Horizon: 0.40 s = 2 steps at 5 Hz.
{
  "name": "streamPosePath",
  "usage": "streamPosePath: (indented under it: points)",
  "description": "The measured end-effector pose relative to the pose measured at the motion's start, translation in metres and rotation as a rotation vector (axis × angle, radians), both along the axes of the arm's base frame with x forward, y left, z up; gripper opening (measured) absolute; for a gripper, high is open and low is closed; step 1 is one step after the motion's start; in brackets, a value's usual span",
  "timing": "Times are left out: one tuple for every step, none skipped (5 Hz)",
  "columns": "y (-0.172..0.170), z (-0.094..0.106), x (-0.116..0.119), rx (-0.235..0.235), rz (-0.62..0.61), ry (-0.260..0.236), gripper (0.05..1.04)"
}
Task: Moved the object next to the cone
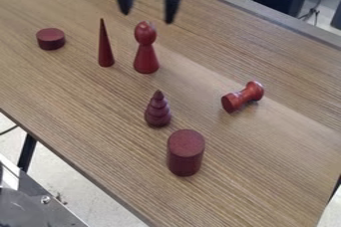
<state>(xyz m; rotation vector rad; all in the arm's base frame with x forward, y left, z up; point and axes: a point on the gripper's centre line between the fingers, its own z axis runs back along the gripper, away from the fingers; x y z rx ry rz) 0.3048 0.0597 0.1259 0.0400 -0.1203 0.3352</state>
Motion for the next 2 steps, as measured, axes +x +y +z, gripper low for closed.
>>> streamPosePath:
  points:
    - [-0.0215,0.0085,-0.0035,0.033,-0.087,0.016,0.999]
    - [-0.0312,0.0086,-0.0027,-0.002,-0.145,0.012,0.999]
